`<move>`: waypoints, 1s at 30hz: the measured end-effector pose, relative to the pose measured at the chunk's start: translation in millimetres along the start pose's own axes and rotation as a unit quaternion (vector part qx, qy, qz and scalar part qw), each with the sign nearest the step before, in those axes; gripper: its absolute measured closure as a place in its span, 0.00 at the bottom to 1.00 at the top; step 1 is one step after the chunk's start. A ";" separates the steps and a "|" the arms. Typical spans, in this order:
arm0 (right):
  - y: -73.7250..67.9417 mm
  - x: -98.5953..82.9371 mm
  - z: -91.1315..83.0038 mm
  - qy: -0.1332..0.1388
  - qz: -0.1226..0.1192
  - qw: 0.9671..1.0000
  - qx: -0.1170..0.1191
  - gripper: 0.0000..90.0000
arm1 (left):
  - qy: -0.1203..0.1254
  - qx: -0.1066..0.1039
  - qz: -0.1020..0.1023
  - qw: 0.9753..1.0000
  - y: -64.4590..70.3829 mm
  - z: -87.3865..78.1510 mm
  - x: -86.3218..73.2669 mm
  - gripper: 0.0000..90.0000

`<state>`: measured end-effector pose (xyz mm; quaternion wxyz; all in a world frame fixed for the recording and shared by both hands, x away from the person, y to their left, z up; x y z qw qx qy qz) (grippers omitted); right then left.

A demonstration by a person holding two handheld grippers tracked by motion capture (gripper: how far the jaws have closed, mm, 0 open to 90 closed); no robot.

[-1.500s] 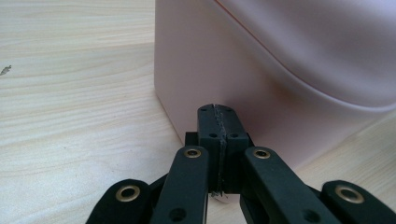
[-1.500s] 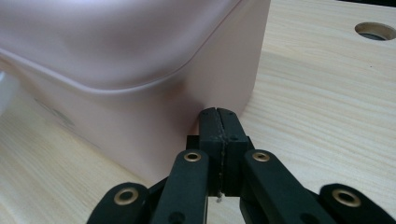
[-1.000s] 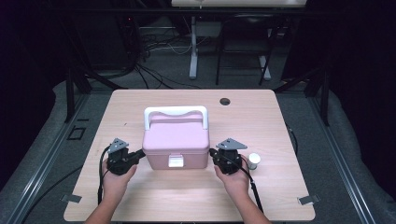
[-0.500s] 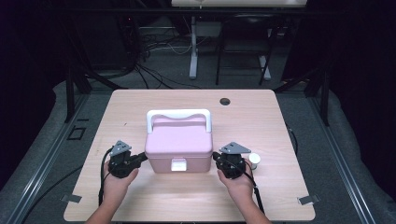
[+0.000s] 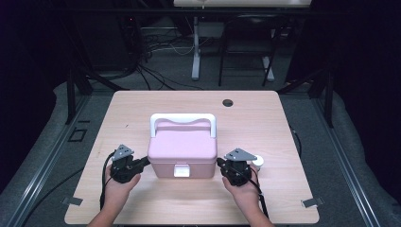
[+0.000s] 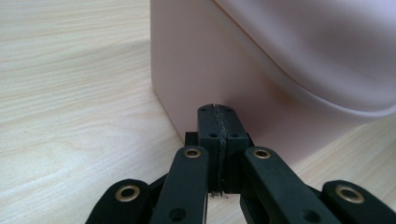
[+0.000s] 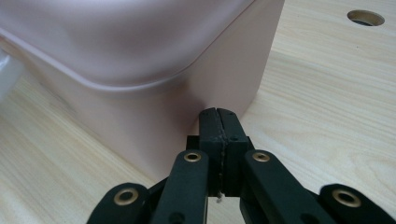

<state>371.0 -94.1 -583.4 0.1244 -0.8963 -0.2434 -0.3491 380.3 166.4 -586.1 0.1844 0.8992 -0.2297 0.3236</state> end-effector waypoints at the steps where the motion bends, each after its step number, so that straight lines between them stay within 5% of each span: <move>1: 0.1 -0.9 -1.0 -0.001 -0.001 1.000 0.000 1.00 | 0.000 -0.001 0.000 1.000 0.5 -0.1 -0.2 1.00; 30: -3.3 -25.2 -25.1 -0.014 -0.010 1.000 0.003 1.00 | -0.014 -0.037 0.012 0.999 28.9 -9.4 -17.4 1.00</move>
Point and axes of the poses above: each handheld gripper's, and its own axes: z roughly forward along the jaws, x roughly out of its top, y roughly to its right, the point moved 10 cm from there along z, roughly forward along the jaws, and after that the axes turned 13 degrees about -y, right-handed, at the moved point
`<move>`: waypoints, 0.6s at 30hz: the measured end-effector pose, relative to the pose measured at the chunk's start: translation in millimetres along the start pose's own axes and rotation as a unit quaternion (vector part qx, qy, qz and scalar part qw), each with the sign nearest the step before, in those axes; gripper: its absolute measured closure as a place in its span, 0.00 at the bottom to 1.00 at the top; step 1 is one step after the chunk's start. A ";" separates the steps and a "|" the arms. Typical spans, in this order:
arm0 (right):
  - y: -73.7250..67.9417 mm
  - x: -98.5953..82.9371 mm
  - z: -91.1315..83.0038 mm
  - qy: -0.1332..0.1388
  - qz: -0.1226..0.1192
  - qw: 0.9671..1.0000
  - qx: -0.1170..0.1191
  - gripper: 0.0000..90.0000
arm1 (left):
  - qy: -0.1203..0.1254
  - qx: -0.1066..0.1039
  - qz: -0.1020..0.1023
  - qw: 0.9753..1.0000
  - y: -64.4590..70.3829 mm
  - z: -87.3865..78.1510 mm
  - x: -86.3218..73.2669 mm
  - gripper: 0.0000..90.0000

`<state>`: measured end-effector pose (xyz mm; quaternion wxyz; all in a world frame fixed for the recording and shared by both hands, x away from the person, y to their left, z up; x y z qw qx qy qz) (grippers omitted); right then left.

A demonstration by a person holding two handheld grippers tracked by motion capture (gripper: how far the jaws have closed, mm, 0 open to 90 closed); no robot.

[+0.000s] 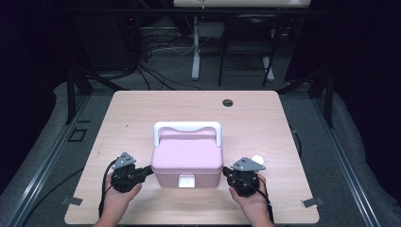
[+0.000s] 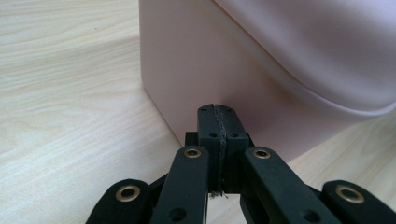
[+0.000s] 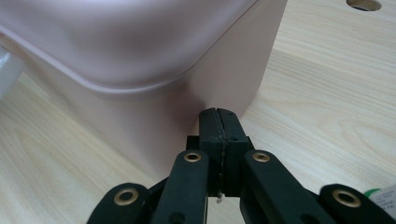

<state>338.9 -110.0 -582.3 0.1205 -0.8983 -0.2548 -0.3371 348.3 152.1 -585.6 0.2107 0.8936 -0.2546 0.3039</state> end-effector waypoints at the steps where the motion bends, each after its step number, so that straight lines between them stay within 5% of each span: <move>1: -0.2 -1.0 -1.0 -0.001 -0.002 1.000 0.000 1.00 | -0.004 0.000 0.006 1.000 0.5 -0.7 -1.2 1.00; 18: -8.1 -19.1 -17.3 -0.007 -0.013 1.000 0.001 1.00 | -0.011 -0.015 0.016 1.000 18.3 -8.1 -15.2 1.00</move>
Point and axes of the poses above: each handheld gripper's, and its own axes: z roughly forward along the jaws, x roughly out of its top, y roughly to its right, the point moved 10 cm from there along z, roughly forward along the jaws, and after that the axes turned 13 degrees about -y, right-handed, at the moved point
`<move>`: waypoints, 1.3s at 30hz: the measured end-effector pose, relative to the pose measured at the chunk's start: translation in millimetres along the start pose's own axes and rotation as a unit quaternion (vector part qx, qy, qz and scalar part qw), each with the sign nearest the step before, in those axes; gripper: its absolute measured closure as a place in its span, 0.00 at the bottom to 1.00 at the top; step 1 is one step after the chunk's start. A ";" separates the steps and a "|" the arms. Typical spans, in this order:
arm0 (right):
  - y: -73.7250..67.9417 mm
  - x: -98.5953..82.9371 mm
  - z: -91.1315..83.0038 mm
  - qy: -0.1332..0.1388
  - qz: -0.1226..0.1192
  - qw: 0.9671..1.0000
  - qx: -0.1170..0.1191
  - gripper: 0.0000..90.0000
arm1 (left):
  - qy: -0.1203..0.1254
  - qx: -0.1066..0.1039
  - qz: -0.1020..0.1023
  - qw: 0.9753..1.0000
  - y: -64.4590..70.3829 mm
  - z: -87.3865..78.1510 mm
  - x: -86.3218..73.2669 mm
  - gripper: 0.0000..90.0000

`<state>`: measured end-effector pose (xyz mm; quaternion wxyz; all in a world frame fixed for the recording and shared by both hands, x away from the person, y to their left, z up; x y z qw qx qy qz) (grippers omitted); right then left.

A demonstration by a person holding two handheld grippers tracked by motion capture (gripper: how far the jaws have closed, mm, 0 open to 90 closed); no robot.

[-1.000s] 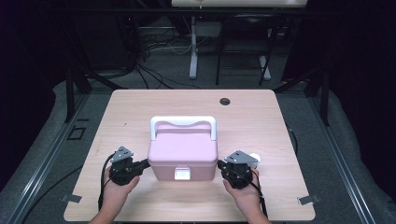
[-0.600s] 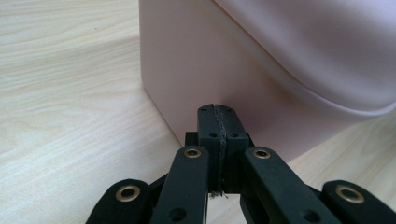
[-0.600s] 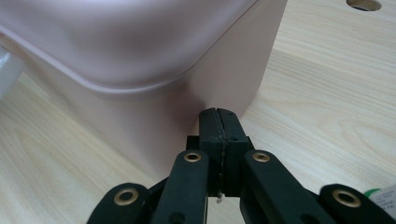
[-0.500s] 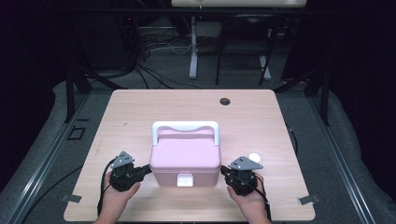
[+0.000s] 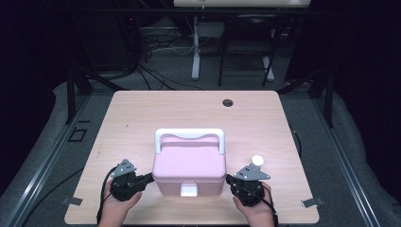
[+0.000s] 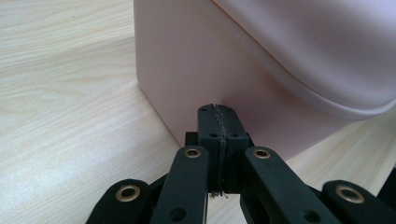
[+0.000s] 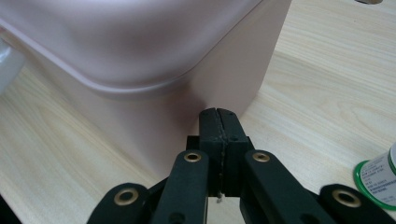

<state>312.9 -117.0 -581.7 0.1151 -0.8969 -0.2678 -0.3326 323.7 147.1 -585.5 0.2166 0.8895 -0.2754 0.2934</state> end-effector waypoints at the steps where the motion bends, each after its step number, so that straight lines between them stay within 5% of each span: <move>1: -0.2 -0.9 -0.9 -0.001 -0.002 1.000 -0.001 1.00 | 0.000 0.000 0.000 1.000 0.5 -0.2 -0.4 1.00; 35: -14.8 -19.3 -16.5 -0.004 -0.014 1.000 0.010 1.00 | -0.005 -0.033 0.003 0.999 13.7 -10.1 -17.4 1.00; 39: -11.3 -19.0 -16.9 -0.007 -0.017 1.000 0.012 0.93 | -0.006 -0.033 0.015 0.999 7.8 -13.1 -16.4 0.92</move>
Point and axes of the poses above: each handheld gripper's, and its own axes: z roughly forward along the jaws, x roughly out of its top, y roughly to its right, the point moved 10 cm from there along z, roughly forward along the jaws, and after that the axes turned 13 degrees about -y, right-handed, at the moved point
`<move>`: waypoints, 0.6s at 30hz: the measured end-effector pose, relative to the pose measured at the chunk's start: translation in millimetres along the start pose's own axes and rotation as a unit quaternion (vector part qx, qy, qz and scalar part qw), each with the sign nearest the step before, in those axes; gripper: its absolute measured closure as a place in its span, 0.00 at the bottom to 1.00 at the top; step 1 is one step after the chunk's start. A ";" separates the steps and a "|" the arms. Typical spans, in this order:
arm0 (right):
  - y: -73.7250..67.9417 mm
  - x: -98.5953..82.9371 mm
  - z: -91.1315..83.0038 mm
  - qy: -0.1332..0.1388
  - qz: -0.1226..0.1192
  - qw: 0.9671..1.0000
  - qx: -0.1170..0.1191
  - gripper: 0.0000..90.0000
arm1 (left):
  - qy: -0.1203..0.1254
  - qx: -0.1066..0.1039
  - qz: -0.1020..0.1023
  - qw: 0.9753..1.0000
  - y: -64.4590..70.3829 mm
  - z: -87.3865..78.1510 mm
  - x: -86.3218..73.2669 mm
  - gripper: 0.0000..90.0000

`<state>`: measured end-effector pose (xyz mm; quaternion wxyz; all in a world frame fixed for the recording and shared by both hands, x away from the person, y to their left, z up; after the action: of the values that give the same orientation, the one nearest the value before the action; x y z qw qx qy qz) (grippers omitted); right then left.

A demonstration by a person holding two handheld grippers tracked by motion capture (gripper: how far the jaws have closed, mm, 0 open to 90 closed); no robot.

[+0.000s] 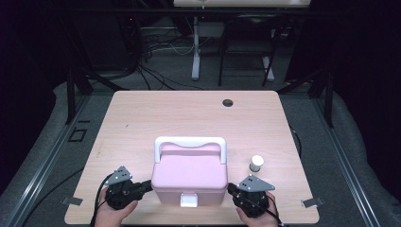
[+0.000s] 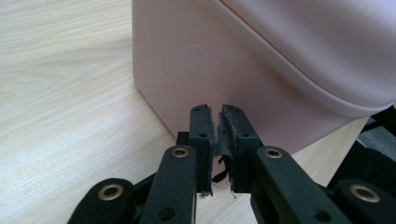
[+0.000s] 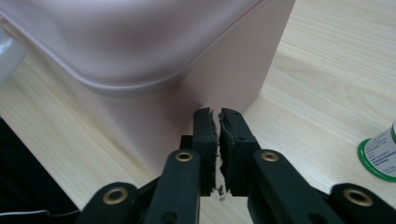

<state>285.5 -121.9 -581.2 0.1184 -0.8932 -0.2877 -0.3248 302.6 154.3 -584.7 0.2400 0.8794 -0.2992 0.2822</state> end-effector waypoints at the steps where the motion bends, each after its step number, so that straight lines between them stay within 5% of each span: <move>1: 0.9 0.5 -0.6 0.001 0.001 1.000 0.004 0.92 | 0.002 0.006 0.000 1.000 -2.7 -2.4 0.9 0.92; 7: 11.6 10.5 -13.8 0.015 0.011 1.000 0.017 0.83 | 0.027 0.005 -0.013 1.000 -12.1 -23.1 11.1 0.83; 14: 19.0 30.4 -34.9 0.033 0.016 0.999 0.027 0.71 | 0.030 0.014 0.016 0.999 -8.4 -41.7 24.9 0.69; 18: 19.5 39.7 -42.2 0.035 0.013 0.999 0.038 0.68 | 0.037 0.003 0.017 0.999 -6.1 -50.2 35.8 0.65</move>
<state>300.1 -137.0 -523.8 0.1661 -0.8798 -0.2837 -0.3433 312.6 174.2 -526.9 0.2437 0.8640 -0.3041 0.3190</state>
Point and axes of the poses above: each handheld gripper's, and its own axes: z roughly forward along the jaws, x roughly out of its top, y roughly to its right, the point moved 10 cm from there along z, roughly forward along the jaws, and after that the axes turned 13 degrees about -y, right-handed, at the moved point
